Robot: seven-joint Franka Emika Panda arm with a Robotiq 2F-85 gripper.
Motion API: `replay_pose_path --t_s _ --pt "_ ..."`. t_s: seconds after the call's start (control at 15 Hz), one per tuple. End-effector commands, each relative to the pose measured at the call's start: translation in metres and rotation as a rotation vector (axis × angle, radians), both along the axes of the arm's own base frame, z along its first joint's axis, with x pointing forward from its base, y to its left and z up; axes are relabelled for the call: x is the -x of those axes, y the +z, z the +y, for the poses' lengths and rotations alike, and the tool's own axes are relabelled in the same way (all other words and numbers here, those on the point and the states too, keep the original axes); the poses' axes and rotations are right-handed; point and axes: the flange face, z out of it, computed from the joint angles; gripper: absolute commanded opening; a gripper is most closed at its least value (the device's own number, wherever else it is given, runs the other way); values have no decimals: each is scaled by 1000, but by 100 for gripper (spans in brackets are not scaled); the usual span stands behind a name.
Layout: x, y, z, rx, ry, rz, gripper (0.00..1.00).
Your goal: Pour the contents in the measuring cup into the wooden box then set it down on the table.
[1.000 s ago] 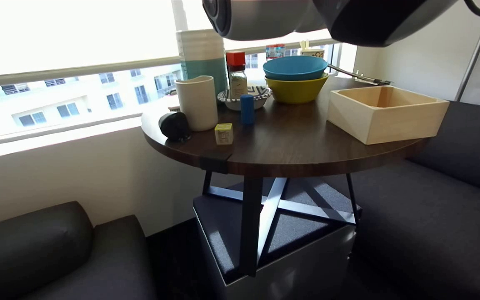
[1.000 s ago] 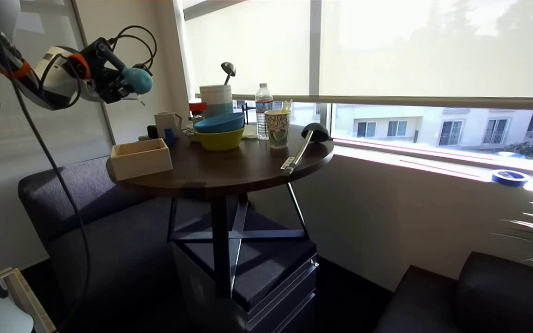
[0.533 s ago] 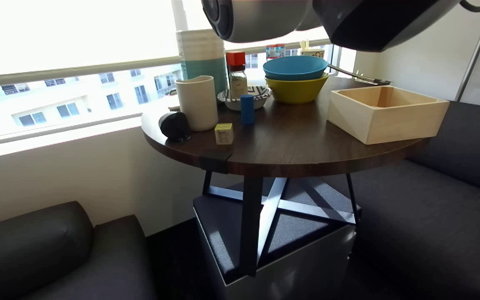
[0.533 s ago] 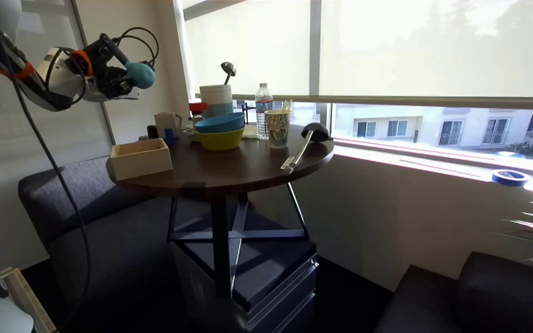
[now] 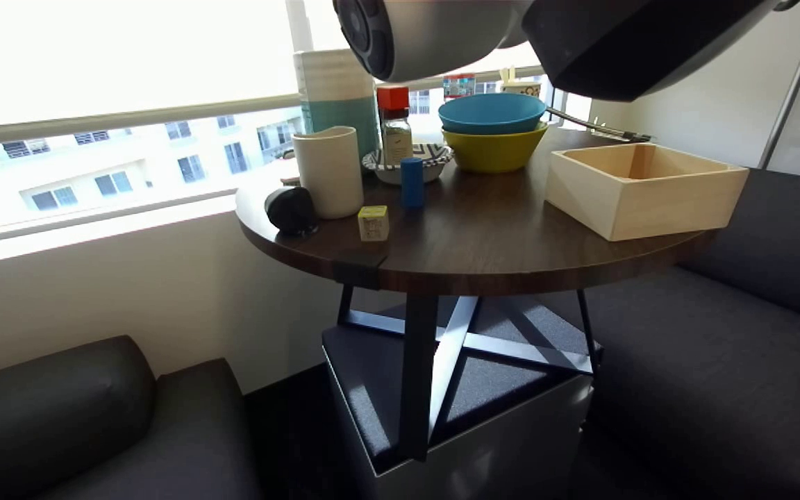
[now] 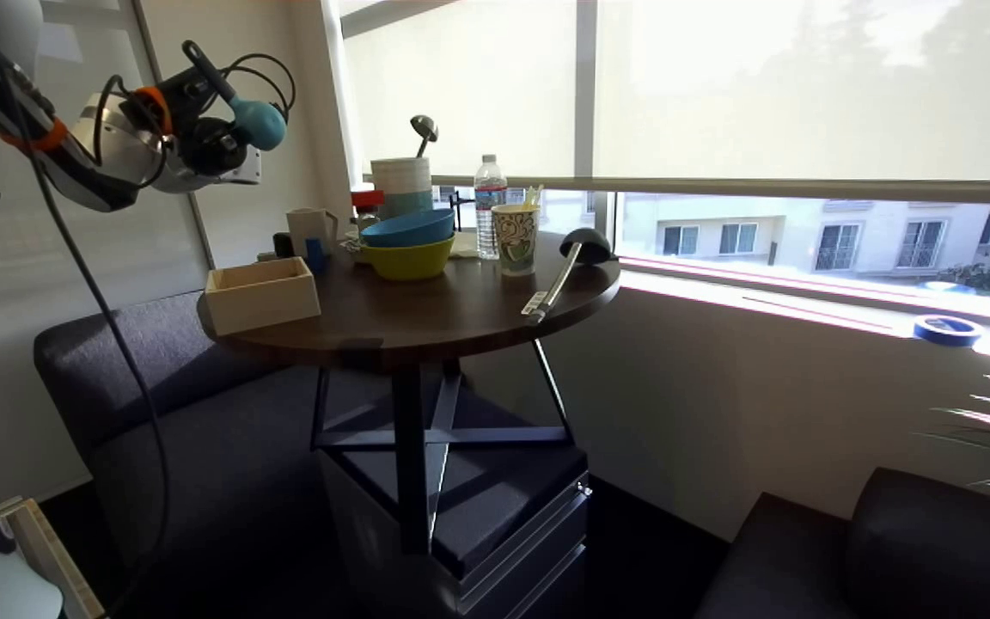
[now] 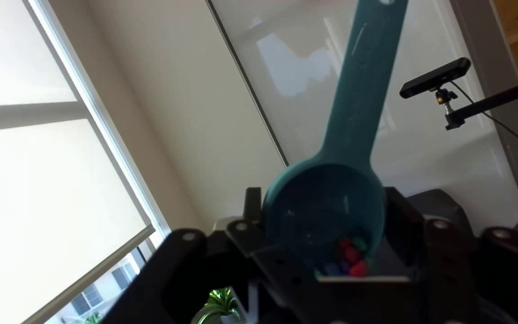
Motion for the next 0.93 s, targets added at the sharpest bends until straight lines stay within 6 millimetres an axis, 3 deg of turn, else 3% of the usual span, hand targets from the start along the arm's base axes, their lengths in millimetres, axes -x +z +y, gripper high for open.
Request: replay_pose_path --t_s 0.0,0.07,0.13,0.2,0.47,0.87 --pt "1 2 6 75 0 45 41" --pt "1 2 6 86 0 55 41" --pt "18 6 0 112 -35 65 41" --pt "11 3 -23 123 -37 95 41" --pt "18 -1 -44 112 -94 66 41" --pt "22 15 -63 -37 -201 -168 41"
